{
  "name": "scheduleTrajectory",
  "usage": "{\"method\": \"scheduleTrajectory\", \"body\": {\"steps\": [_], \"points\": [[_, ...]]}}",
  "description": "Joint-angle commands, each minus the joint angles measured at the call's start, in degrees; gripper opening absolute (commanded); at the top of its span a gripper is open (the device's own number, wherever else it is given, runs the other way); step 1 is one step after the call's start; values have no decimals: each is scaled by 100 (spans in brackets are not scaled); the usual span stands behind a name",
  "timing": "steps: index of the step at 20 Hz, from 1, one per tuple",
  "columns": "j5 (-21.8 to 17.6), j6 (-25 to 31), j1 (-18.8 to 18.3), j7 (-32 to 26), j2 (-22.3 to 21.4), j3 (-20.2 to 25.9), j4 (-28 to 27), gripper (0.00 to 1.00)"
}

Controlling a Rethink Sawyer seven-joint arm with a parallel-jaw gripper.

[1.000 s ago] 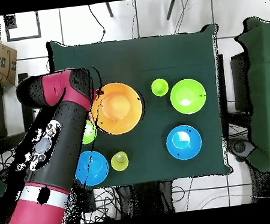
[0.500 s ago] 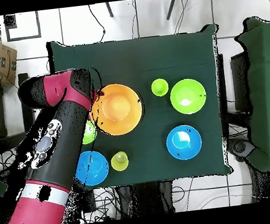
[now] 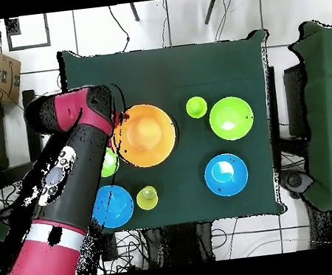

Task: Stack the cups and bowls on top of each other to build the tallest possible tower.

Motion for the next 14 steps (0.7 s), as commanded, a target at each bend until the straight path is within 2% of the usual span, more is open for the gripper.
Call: {"method": "scheduleTrajectory", "body": {"steps": [1, 8, 14], "points": [[-506, 202, 94, 323, 424, 417, 218, 0], [-648, -71, 143, 429, 642, 281, 233, 0], [-667, -37, 195, 491, 679, 246, 231, 0]]}}
